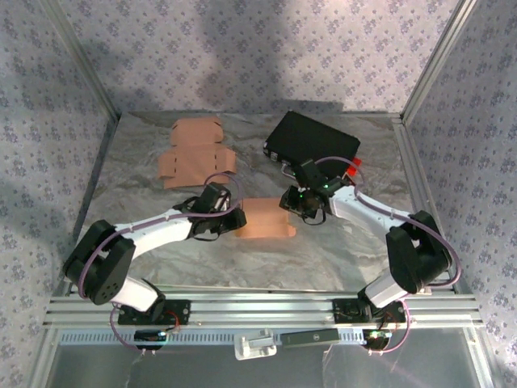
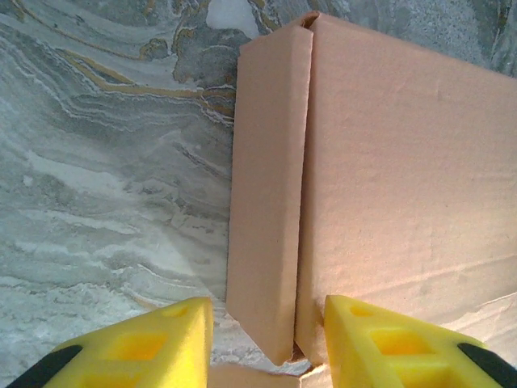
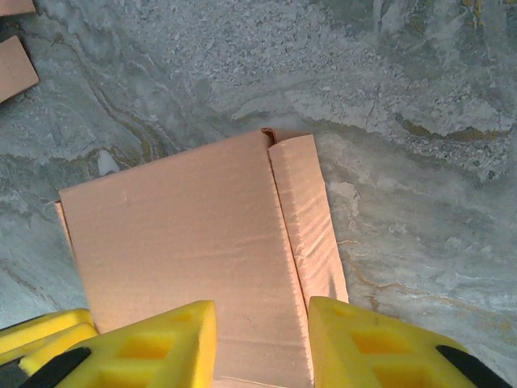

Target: Fold the paper box

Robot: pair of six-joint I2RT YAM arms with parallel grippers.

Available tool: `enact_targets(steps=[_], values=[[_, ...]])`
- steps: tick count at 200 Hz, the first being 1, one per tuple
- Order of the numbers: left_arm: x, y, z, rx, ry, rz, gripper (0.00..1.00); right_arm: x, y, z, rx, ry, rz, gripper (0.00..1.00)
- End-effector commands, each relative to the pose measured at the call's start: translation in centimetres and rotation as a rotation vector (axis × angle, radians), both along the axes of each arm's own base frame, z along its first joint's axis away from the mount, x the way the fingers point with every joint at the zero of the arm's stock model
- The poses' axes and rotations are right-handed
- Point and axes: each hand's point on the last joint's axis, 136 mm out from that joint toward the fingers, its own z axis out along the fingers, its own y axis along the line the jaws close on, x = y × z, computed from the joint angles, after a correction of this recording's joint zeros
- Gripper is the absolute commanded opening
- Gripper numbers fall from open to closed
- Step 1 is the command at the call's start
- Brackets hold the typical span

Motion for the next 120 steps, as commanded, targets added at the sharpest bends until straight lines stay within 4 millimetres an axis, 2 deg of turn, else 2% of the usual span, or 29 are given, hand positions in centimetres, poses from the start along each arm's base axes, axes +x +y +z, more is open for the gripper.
enact_targets(steps=[1,47,120], values=[[-0.1,0.3,-0.7,0.04,-0.001,-0.01,0.39,-0.9,0.4,-0.4,0.005,-0.009,0.062,0.38],[0.0,0.2,-1.1,0.038,0.002,-0.008,0.32,-1.2,0.6,-1.3,0.007,0.004,0.1,0.35],[0.1,-0.1,-0.9,0.028,-0.004,-0.009,0.28,-1.6,0.4,-4.2,-0.023,0.069,0.103,0.28]])
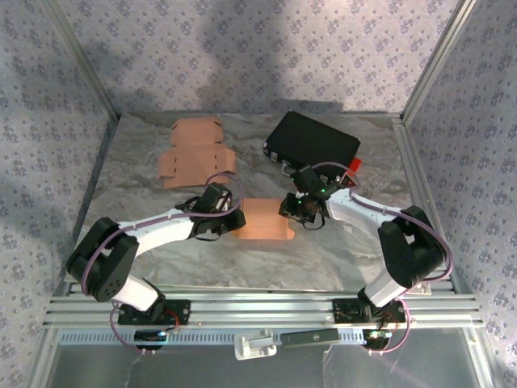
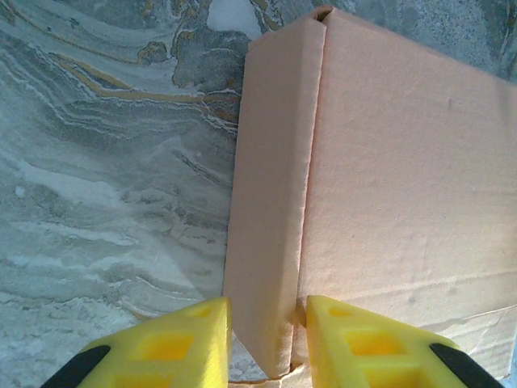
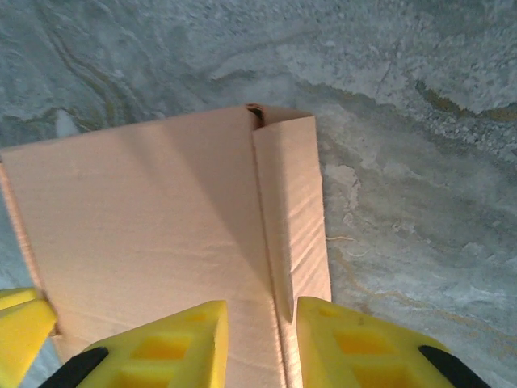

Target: Fold the paper box

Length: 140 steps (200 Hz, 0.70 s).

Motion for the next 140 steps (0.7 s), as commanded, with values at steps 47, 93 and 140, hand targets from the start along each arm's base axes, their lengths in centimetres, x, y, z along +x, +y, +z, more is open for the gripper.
enact_targets(steps=[47,93,140], values=[[-0.1,0.0,-0.3,0.017,-0.003,-0.008,0.25,-0.8,-0.6,-1.9,-0.042,0.043,0.015,0.24],[0.0,-0.3,-0.1,-0.001,-0.013,-0.017,0.2,-0.5,-0.9,0.4,-0.025,-0.023,0.028,0.29],[0.0,0.0,-0.4,-0.071,-0.014,-0.014,0.14,-0.5,-0.7,1.4,0.112,-0.084,0.088,0.56]])
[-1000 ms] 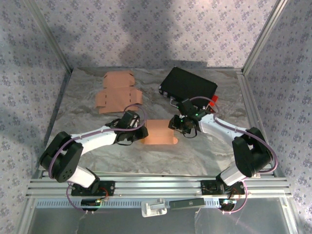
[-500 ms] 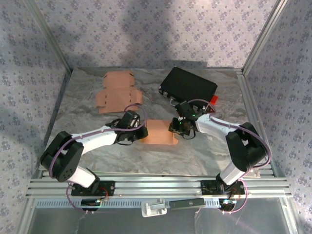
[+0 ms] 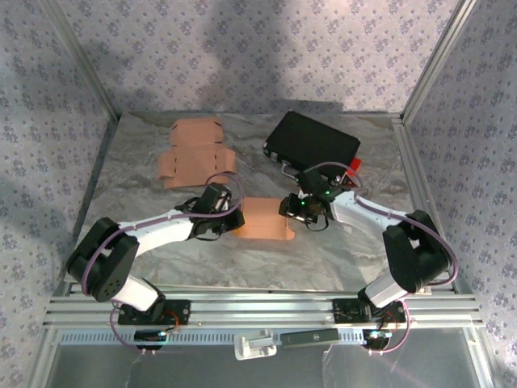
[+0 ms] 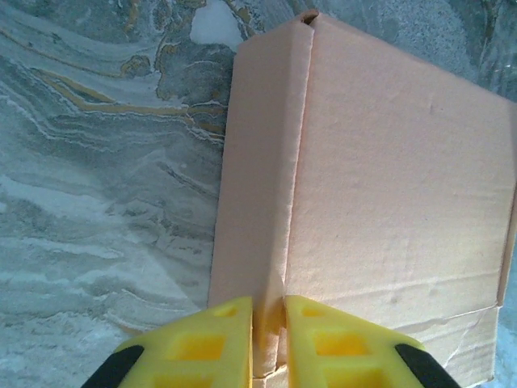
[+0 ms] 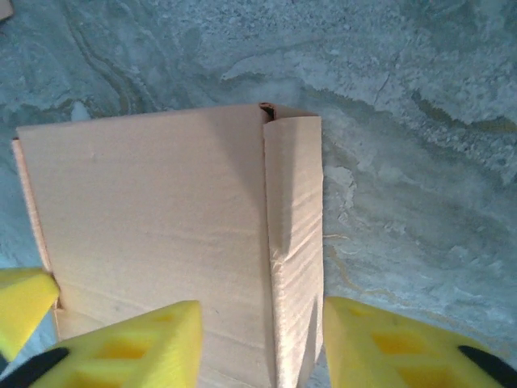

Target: Fold the paper box

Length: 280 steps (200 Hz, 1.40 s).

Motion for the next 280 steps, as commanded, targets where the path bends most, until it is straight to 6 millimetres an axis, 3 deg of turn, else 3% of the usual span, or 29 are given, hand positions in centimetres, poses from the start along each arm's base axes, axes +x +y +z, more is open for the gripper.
enact_targets(steps=[1,22,48,102,130,156,211,253,263,280], values=[[-0.4,0.4,-0.6,-0.034,0.011,-0.011,0.14,-0.5,0.0,0.5,0.085,-0.032,0.054,0.57],[-0.4,0.6,-0.6,-0.072,0.007,-0.009,0.13,-0.5,0.3,1.0,0.193,-0.058,0.092,0.68],[-0.3,1.0,-0.8,-0.094,0.013,-0.01,0.12,-0.4,0.4,0.7,0.261,-0.048,0.122,0.74],[-0.4,1.7,-1.2,-0.095,0.025,-0.005,0.09,0.3,1.9,1.0,0.362,-0.055,0.2,0.82],[-0.4,1.8,-1.2,-0.095,0.027,-0.003,0.09,0.5,2.1,-0.3,0.345,-0.042,0.235,0.83],[-0.5,2.0,-1.5,-0.085,0.031,-0.001,0.08,0.5,2.3,-1.4,0.364,-0.021,0.228,0.83],[-0.9,2.7,-2.3,-0.082,0.039,0.02,0.08,1.1,4.5,-1.2,0.478,-0.017,0.228,0.77],[-0.6,2.9,-1.9,-0.106,0.028,0.039,0.09,1.9,5.3,-0.2,0.526,-0.015,0.19,0.64],[-0.4,2.9,-1.5,-0.109,0.019,0.038,0.13,2.1,5.3,0.0,0.533,-0.012,0.175,0.62],[-0.3,3.1,-0.4,-0.1,-0.014,0.035,0.35,2.3,5.3,0.5,0.544,0.002,0.14,0.6]])
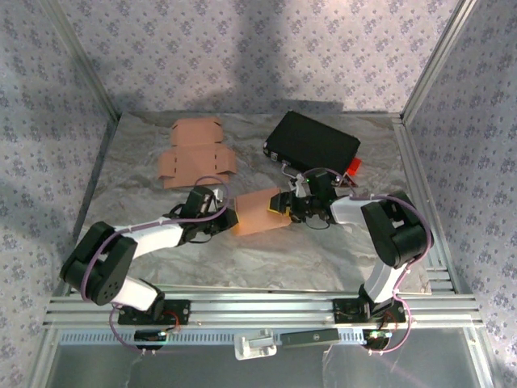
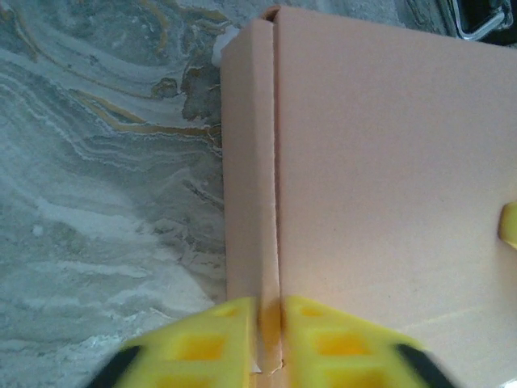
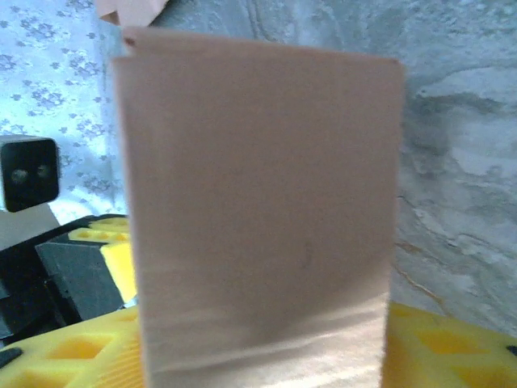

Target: Fold the paper box

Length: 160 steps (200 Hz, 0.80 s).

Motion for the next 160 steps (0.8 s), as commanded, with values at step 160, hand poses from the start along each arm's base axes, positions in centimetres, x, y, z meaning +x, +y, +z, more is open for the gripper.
enact_targets(steps=[160], values=[[-2.4,-3.8,6.7,1.075,-1.001,-0.67,0.69,-1.3,-2.3,2.2,-0.052,0.52,-0.156,0.49]])
